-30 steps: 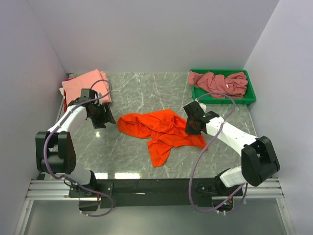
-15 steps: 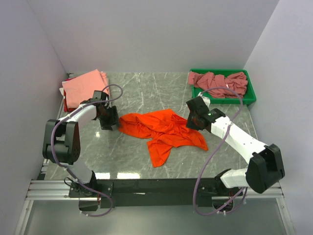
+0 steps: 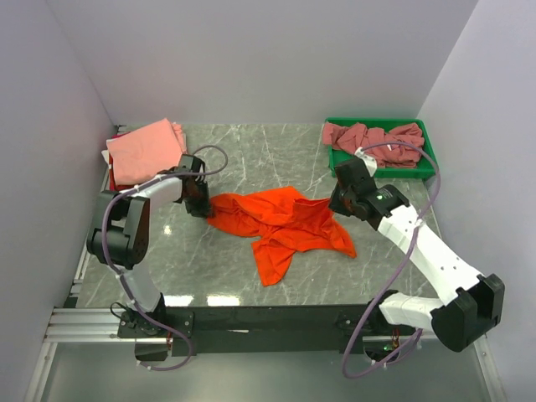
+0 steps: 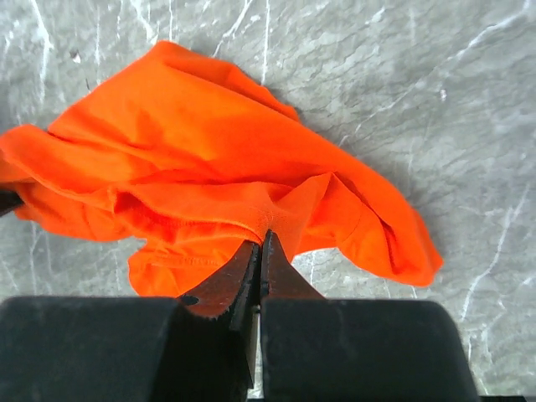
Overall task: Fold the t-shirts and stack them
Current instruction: Flatten the tshirt out
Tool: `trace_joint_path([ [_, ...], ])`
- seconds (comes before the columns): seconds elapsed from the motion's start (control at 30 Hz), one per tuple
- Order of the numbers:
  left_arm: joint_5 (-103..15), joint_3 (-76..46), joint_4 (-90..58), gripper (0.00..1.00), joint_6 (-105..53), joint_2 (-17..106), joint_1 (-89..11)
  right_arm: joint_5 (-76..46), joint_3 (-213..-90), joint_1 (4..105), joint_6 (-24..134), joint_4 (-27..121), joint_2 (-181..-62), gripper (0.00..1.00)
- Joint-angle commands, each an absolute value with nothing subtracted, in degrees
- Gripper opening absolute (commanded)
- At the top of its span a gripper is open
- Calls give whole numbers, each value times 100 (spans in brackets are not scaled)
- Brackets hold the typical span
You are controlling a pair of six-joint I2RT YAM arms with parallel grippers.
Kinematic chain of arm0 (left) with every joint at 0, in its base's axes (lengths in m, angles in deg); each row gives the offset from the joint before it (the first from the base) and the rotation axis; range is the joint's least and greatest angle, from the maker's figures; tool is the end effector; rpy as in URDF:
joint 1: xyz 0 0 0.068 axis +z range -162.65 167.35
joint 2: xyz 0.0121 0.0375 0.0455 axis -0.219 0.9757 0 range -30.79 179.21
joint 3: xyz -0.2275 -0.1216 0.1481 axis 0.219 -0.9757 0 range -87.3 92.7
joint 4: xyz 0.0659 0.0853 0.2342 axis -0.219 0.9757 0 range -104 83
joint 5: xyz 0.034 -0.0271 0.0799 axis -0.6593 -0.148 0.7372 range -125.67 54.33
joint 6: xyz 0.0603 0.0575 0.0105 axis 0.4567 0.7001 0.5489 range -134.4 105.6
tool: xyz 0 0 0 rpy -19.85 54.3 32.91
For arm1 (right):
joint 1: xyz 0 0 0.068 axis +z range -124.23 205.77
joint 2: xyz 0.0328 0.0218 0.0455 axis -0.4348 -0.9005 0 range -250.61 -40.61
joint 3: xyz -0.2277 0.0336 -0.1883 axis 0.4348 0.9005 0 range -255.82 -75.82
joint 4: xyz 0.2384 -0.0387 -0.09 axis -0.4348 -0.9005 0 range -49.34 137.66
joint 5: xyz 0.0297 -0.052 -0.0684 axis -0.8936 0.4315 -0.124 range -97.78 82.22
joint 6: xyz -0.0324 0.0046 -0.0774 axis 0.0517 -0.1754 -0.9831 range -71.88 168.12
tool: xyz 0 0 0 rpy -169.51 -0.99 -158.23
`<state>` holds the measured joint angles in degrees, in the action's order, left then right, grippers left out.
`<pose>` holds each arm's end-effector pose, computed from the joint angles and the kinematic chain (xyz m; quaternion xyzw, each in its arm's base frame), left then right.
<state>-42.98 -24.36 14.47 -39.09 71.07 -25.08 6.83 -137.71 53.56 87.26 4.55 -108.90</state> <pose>0.3508 -0.0869 0.1562 -0.0920 0.9744 -0.1216 0.1655 0.2329 0.1018 0.3045 0.1359 0.9217 0.0897 0.3521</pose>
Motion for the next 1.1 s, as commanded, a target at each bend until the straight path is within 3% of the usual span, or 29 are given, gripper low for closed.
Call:
trace_joint_path([
  [0.0,-4077,-2376,1175,18,-3875,7186,-2592,909,-14147,5232,8759,240,-10591,0],
  [0.07,-3989,-2209,1253,0,-3831,7134,-2583,953,-14270,5179,8671,179,-10556,0],
  [0.33,-3242,-236,2035,0,-3822,6572,-2443,1093,-15912,4372,8004,-111,-10713,0],
  [0.53,-2653,1288,2327,0,-3761,6019,-2434,1436,-17995,4116,7520,-480,-11144,0],
  [0.73,-2327,205,1633,0,-3761,4429,-2443,1954,-19052,4071,7308,-289,-10943,0],
  [0.83,-2834,-955,1640,17,-3866,3358,-2495,2139,-18378,4080,7396,45,-10399,0],
  [0.87,-2976,-1230,1736,37,-3927,3198,-2522,2200,-17792,4072,7475,116,-10223,0],
  [0.9,-3091,-1485,2007,46,-4110,3048,-2548,2271,-17464,4080,7536,169,-9882,0],
  [0.97,-3460,-2180,2290,58,-4296,2740,-2566,2411,-16605,4080,7773,117,-9590,0],
  [1.07,-3618,-2875,2703,65,-4569,2485,-2566,2421,-15629,4071,8133,-155,-9159,0],
])
